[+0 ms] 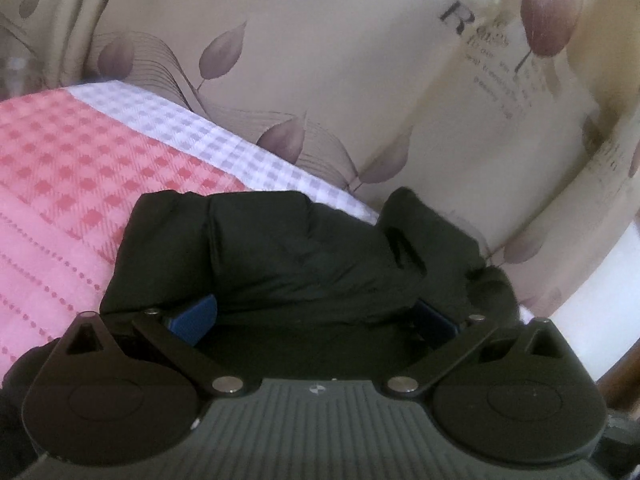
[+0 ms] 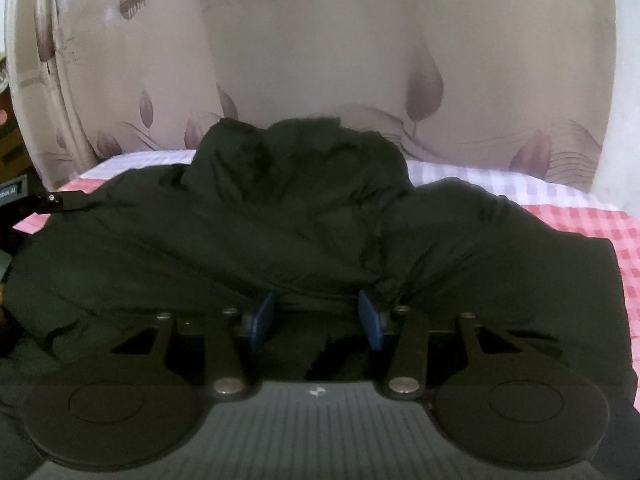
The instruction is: Fold large clothes
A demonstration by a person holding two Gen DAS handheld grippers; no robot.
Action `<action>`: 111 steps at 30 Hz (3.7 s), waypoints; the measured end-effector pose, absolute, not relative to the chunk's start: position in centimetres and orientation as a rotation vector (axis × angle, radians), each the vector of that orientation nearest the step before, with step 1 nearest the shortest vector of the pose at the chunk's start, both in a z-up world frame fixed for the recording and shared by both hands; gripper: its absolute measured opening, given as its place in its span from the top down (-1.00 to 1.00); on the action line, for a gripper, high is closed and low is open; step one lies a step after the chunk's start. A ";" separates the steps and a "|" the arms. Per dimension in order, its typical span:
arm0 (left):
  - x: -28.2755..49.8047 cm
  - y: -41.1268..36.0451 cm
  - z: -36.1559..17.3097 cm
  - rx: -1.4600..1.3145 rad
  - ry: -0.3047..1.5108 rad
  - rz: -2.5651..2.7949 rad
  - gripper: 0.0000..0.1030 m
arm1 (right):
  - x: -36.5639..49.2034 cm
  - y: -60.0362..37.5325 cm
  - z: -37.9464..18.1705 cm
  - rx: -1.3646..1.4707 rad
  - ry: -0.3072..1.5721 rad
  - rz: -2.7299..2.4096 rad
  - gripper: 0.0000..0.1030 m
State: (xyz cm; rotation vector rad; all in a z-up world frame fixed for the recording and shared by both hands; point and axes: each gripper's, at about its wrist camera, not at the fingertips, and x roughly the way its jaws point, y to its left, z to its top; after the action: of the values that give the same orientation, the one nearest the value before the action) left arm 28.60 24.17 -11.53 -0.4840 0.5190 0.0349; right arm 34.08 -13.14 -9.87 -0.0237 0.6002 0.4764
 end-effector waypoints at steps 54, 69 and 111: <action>29.9 24.2 -10.9 -0.257 0.619 0.121 0.78 | 36.2 -13.6 -10.4 -0.206 0.580 0.314 0.28; 29.7 23.5 -10.8 -0.209 0.619 0.139 0.78 | 30.5 -12.5 -3.8 -0.136 0.337 0.376 0.18; 29.3 21.8 -10.3 -0.073 0.613 0.163 0.54 | 35.2 -11.6 -10.2 -0.121 0.625 0.339 -1.00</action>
State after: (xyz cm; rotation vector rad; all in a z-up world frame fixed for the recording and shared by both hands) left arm 29.34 21.79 -10.35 -0.0728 0.6125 0.1634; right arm 35.17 -11.58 -10.17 -0.1211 0.6250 0.3392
